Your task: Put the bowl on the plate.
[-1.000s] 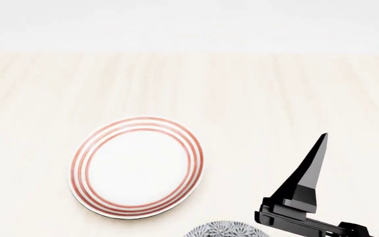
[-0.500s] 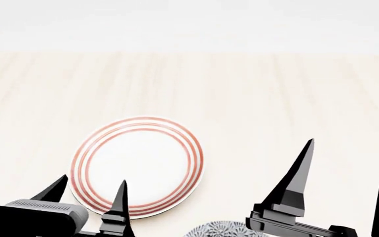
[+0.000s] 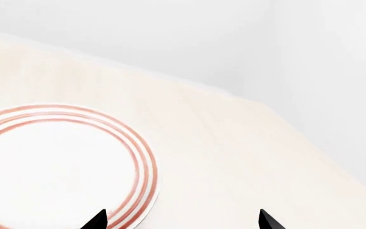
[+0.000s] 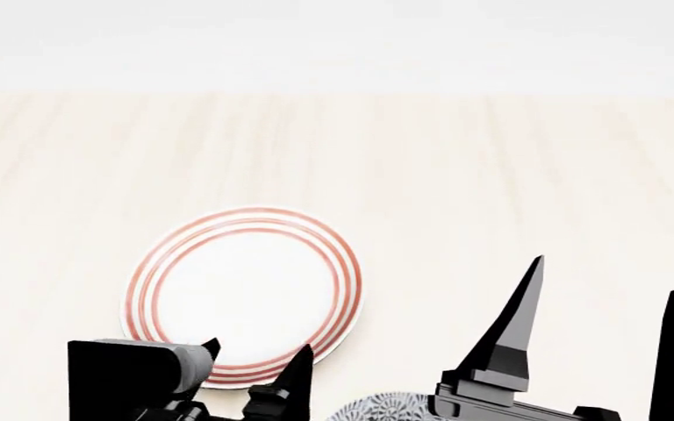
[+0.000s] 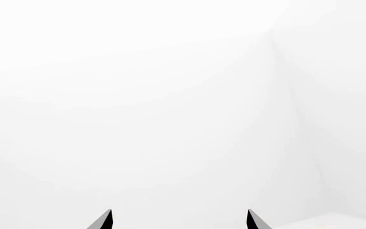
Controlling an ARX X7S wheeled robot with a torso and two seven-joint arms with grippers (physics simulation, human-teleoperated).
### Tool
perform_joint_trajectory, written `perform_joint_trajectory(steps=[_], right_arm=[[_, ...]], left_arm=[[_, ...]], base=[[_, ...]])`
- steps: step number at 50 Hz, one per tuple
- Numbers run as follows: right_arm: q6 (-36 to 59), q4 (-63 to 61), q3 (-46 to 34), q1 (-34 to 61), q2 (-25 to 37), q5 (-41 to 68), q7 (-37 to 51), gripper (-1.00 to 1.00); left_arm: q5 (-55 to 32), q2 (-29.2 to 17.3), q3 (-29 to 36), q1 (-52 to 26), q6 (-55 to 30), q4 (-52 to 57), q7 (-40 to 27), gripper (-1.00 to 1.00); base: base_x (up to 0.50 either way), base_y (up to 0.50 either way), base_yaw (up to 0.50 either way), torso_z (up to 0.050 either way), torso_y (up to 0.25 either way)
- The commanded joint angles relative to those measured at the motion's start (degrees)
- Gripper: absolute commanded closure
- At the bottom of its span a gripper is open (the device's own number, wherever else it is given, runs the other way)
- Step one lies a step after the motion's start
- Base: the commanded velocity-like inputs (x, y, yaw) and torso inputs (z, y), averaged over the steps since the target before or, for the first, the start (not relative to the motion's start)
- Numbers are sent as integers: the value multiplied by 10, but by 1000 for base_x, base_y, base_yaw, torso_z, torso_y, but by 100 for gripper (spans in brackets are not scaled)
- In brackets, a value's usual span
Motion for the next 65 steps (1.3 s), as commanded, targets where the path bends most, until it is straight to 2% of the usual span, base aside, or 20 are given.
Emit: perform_joint_trajectory(steps=[1, 28, 52, 65], right_arm=[[-1, 2, 7, -2, -6, -10, -9, -100], [-4, 8, -5, -2, 3, -9, 0, -100], [-12, 18, -13, -2, 10, -12, 7, -100], [-13, 20, -17, -2, 14, -12, 11, -100]], left_arm=[[-69, 10, -14, -6, -37, -7, -26, -100], [-135, -8, 10, -4, -46, -39, -47, -100], [-232, -4, -14, -1, -73, -61, -113, -100], [-245, -12, -1, 1, -68, -65, -123, -100]], base=[[0, 0, 0, 0, 0], [0, 0, 0, 0, 0], [0, 0, 0, 0, 0], [0, 0, 0, 0, 0]])
